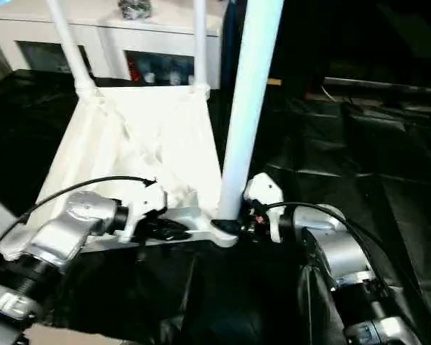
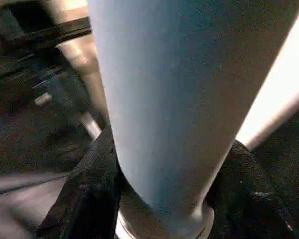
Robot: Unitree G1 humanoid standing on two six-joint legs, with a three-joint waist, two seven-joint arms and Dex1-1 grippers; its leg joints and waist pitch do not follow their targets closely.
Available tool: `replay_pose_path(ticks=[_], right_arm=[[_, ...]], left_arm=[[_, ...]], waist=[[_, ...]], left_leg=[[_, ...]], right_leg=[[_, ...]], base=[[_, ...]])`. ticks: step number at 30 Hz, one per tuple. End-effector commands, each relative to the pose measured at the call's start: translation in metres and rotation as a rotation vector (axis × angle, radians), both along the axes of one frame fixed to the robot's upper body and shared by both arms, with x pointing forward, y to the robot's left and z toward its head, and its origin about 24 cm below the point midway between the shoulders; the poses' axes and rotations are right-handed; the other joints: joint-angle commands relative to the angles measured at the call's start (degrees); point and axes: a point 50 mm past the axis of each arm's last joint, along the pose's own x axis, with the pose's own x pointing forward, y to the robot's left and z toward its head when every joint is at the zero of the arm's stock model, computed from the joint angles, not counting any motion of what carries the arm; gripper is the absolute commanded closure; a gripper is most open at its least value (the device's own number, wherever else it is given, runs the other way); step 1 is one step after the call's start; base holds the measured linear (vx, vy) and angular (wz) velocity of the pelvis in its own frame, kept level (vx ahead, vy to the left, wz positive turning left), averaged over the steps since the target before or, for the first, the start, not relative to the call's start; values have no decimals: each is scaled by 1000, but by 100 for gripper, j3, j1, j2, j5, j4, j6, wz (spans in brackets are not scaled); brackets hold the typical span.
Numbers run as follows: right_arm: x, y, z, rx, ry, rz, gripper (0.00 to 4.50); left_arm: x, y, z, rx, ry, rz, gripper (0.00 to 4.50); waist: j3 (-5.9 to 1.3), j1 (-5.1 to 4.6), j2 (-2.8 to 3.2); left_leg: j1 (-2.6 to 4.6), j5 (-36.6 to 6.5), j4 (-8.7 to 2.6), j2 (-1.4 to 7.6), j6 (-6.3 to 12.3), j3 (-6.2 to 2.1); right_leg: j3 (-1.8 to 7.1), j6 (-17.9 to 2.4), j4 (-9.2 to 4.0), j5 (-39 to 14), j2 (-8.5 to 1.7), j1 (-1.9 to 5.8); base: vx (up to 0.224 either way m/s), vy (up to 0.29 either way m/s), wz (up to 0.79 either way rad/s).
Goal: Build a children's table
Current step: Rotate leg to tighten
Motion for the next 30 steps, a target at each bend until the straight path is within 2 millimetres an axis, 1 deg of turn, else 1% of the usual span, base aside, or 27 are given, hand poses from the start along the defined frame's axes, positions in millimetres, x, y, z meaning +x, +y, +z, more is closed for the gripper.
replay_pose_path(ticks=[1, 2, 3, 4, 5, 6, 7, 8, 9, 10, 12, 13, 15, 16, 18, 19, 20, 21, 22, 23, 24, 26, 27, 28, 29, 30], right_arm=[[-2, 23, -20, 3, 59, -63, 251], [-2, 23, -20, 3, 59, -63, 252], [2, 27, -23, 3, 62, -131, 252], [6, 34, -27, 16, 76, -213, 252], [7, 36, -27, 18, 77, -230, 252], [12, 46, -29, 24, 84, -319, 252], [14, 51, -29, 31, 90, -358, 252], [15, 53, -29, 35, 91, -364, 252], [16, 58, -28, 46, 92, -378, 252], [16, 71, -25, 57, 69, -346, 252], [16, 79, -22, 65, 41, -310, 252], [17, 78, -21, 83, 47, -324, 217], [18, 76, -20, 106, 57, -330, 183], [18, 75, -18, 125, 70, -319, 181], [17, 68, -17, 107, 61, -279, 174], [17, 65, -17, 94, 55, -268, 148], [17, 61, -17, 82, 51, -253, 138], [17, 58, -16, 72, 48, -241, 138], [17, 53, -15, 55, 37, -230, 129], [18, 50, -15, 45, 29, -223, 117], [19, 43, -14, 20, 13, -219, 104], [22, 31, -11, -30, -24, -208, 92], [23, 24, -9, -49, -35, -195, 85], [23, 21, -8, -59, -39, -185, 73], [22, 18, -6, -60, -41, -161, 73], [20, 15, -4, -57, -40, -121, 73]], left_arm=[[13, -15, 6, -8, -51, 137, 450], [13, -15, 6, -8, -51, 137, 450], [16, -21, 7, -15, -58, 177, 450], [19, -30, 9, -34, -58, 232, 450], [20, -32, 10, -36, -60, 244, 450], [23, -42, 12, -38, -75, 287, 450], [23, -46, 13, -36, -81, 294, 450], [23, -48, 13, -36, -83, 296, 450], [24, -51, 14, -35, -88, 301, 450], [23, -57, 14, -31, -96, 295, 450], [21, -60, 13, -28, -98, 278, 450], [21, -60, 14, -32, -97, 268, 450], [20, -60, 14, -34, -96, 253, 450], [18, -58, 14, -36, -97, 234, 450], [16, -53, 14, -43, -94, 189, 450], [15, -51, 14, -46, -95, 171, 450], [13, -49, 14, -49, -86, 152, 450], [12, -47, 14, -49, -78, 139, 450], [11, -44, 14, -48, -84, 115, 450], [11, -42, 14, -47, -89, 100, 450], [9, -38, 14, -45, -77, 83, 450], [7, -31, 14, -42, -81, 23, 450], [5, -26, 14, -41, -66, -4, 450], [3, -23, 13, -41, -57, -20, 450], [3, -21, 14, -42, -59, -35, 450], [2, -17, 14, -44, -60, -54, 450]], waist=[[-292, -64, -54], [-294, -76, -60], [-288, -108, -57], [-284, -158, -62], [-291, -189, -63], [-288, -202, -68], [-287, -227, -36], [-302, -236, -43], [-309, -261, -39], [-310, -270, -29], [-311, -291, -25], [-305, -296, -31], [-309, -298, -26], [-309, -293, -40], [-308, -295, -34], [-317, -302, -41], [-320, -298, -37], [-326, -290, -34], [-338, -287, -22], [-348, -288, -28], [-350, -288, -17], [-370, -264, -7], [-381, -242, -3], [-379, -238, 9], [-388, -213, 18], [-396, -204, 10]], left_leg=[[106, -1648, -471, 343, -31, -214], [115, -1702, -471, 338, -61, -222], [134, -1818, -466, 331, -81, -236], [126, -1874, -461, 314, -86, -240], [125, -1925, -457, 308, -91, -259], [104, -1903, -460, 302, -83, -264], [100, -1921, -473, 303, -101, -275], [96, -1907, -477, 302, -98, -286], [85, -1908, -485, 304, -86, -292], [88, -1917, -496, 312, -63, -292], [92, -1946, -495, 316, -18, -282], [92, -1972, -500, 319, 4, -276], [93, -1979, -503, 322, 22, -271], [84, -1951, -504, 319, 47, -269], [67, -1927, -513, 326, 68, -274], [55, -1869, -511, 326, 79, -270], [51, -1824, -510, 328, 84, -270], [48, -1747, -506, 331, 107, -259], [36, -1629, -498, 333, 136, -251], [10, -1517, -500, 340, 169, -257], [11, -1476, -496, 341, 176, -251], [42, -1335, -459, 336, 227, -215], [52, -1275, -453, 335, 234, -212], [43, -1181, -445, 336, 279, -198], [75, -1114, -435, 346, 305, -180], [59, -1054, -430, 342, 339, -190]], right_leg=[[255, -977, -525, -2669, -443, 161], [248, -906, -537, -2797, -447, 155], [244, -807, -573, -3020, -454, 132], [233, -744, -602, -3168, -450, 120], [211, -687, -619, -3292, -452, 119], [208, -651, -632, -3324, -452, 131], [198, -620, -644, -3318, -443, 120], [188, -602, -643, -3281, -446, 134], [182, -617, -642, -3149, -445, 141], [182, -661, -644, -3001, -444, 141], [191, -735, -637, -2802, -436, 131], [200, -780, -632, -2729, -437, 133], [212, -832, -621, -2645, -439, 136], [215, -851, -613, -2616, -445, 148], [218, -861, -604, -2592, -449, 163], [223, -876, -592, -2504, -450, 171], [225, -891, -586, -2448, -453, 176], [233, -940, -569, -2299, -449, 184], [241, -1009, -537, -2100, -450, 197], [235, -1064, -513, -1939, -450, 219], [236, -1086, -504, -1871, -447, 221], [249, -1255, -482, -1530, -441, 195], [243, -1280, -468, -1462, -441, 207], [255, -1362, -446, -1297, -437, 199], [256, -1425, -434, -1121, -420, 182], [247, -1447, -413, -1018, -416, 211]], base=[[0, 0, 0], [0, 0, 0], [0, 0, 0], [0, 0, 0], [0, 0, 0], [0, 0, 0], [0, 0, 0], [0, 0, 0], [0, 0, 0], [0, 0, 0], [0, 0, 0], [0, 0, 0], [0, 0, 0], [0, 0, 0], [0, 0, 0], [0, 0, 0], [0, 0, 0], [0, 0, 0], [0, 0, 0], [0, 0, 0], [0, 0, 0], [0, 0, 0], [0, 0, 0], [0, 0, 0], [0, 0, 0], [0, 0, 0]])
